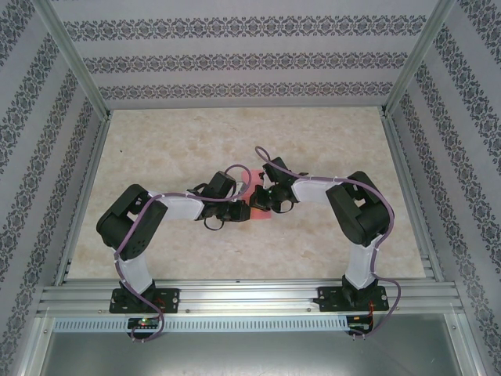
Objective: Fold a paper plane with a square sheet of paper (fold left side to right side)
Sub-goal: Fold the triangle a second time at the center of the table.
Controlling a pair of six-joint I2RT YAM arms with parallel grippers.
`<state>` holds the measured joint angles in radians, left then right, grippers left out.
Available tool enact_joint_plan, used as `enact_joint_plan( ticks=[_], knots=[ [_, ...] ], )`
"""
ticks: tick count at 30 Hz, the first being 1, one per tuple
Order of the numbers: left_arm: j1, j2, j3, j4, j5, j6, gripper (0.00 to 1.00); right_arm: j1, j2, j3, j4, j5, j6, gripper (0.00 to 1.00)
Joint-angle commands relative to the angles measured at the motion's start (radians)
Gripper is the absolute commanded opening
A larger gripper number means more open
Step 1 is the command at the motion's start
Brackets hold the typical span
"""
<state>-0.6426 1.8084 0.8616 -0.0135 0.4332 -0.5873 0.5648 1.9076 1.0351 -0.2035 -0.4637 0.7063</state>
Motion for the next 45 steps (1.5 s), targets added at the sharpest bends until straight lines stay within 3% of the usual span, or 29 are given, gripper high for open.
enact_joint_plan(
  ticks=[1, 29, 37, 45],
  knots=[
    [-0.009, 0.058, -0.051, -0.063, -0.046, -0.009, 0.16, -0.042, 0.029, 0.019, -0.041, 0.113, -0.049, 0.06],
    [-0.008, 0.044, -0.068, -0.056, -0.041, -0.011, 0.15, -0.233, 0.057, 0.129, -0.136, 0.137, -0.181, 0.08],
    [-0.008, 0.029, -0.065, -0.051, -0.038, -0.012, 0.15, -0.163, -0.109, 0.052, -0.082, 0.058, -0.127, 0.09],
    [-0.009, 0.02, -0.068, -0.053, -0.038, -0.009, 0.15, -0.046, -0.063, -0.018, 0.038, 0.015, -0.024, 0.09]
  ],
)
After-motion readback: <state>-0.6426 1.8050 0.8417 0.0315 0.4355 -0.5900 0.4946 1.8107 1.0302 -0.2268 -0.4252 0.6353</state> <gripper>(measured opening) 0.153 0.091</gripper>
